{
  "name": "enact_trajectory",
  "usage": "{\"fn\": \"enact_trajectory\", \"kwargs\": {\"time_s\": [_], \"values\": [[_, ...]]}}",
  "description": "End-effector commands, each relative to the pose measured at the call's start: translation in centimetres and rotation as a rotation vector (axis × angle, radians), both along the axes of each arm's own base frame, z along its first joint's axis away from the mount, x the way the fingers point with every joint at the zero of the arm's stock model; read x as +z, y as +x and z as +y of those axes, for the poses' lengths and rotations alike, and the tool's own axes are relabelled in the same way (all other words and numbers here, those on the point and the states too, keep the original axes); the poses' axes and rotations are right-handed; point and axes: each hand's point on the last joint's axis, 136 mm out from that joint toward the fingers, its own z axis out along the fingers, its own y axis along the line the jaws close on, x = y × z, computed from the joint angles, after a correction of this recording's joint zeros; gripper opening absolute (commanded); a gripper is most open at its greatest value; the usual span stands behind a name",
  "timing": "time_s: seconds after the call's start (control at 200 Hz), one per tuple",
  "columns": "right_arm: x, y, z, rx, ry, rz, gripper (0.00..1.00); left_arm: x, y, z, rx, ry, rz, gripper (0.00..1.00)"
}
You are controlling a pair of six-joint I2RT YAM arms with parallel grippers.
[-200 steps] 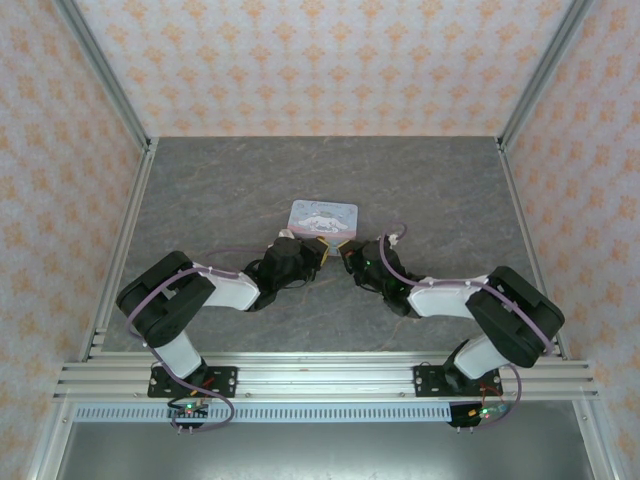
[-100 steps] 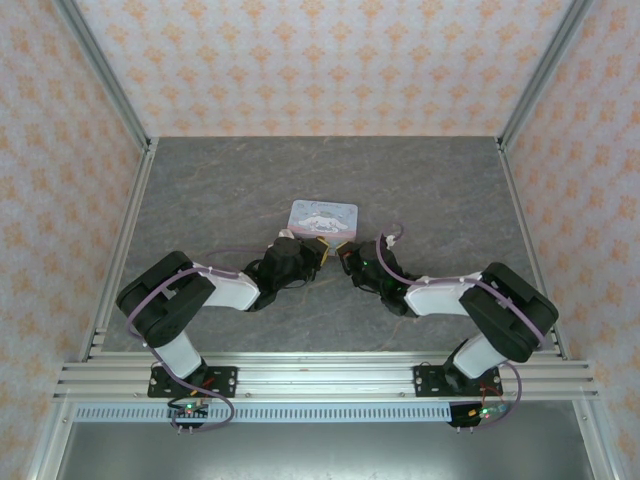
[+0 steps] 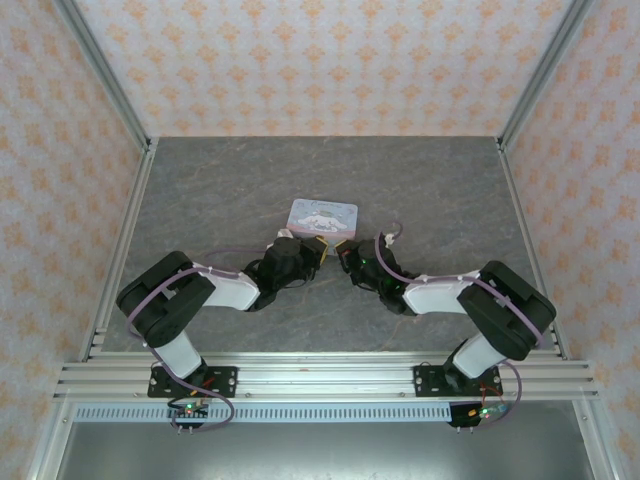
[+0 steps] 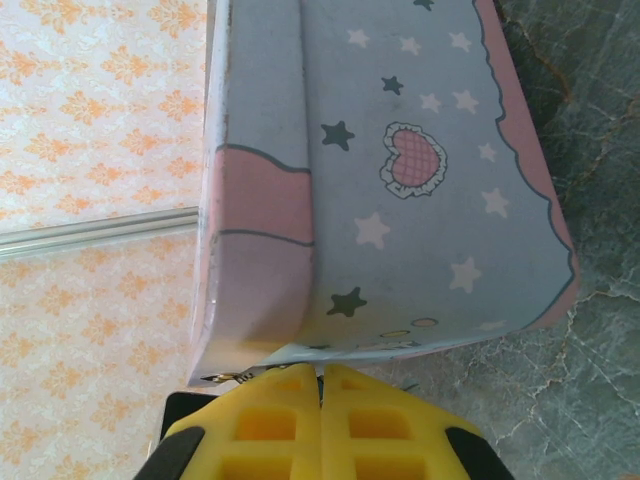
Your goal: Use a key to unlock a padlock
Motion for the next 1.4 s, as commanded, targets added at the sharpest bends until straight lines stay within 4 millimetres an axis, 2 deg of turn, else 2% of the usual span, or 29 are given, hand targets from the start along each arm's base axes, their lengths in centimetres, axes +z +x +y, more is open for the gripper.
{"fn": "enact_trajectory", "kwargs": {"time_s": [0.0,0.325,0.756,1.116,1.396], "values": [[0.9,0.4,1.0,0.007,0.027,-0.025,0.00,2.4,0.3,-0.4,0.004,-0.036,-0.060,0.00],[0.8,0.3,1.1,0.007,0.033,-0.022,0.00,2.6,0.3,-0.5,0.002,-0.039,-0.064,0.00],[3.0,0.6,1.2,0.011,0.028,-0.061,0.00,1.8,0.0,-0.4,-0.004,-0.017,-0.050,0.00],[3.6,0.9,1.8,0.029,0.022,-0.072,0.00,1.7,0.0,-0.4,-0.007,-0.003,-0.045,0.00],[4.2,0.7,1.2,0.029,-0.016,-0.083,0.00,1.1,-0.2,-0.1,-0.002,0.014,-0.034,0.00]]}}
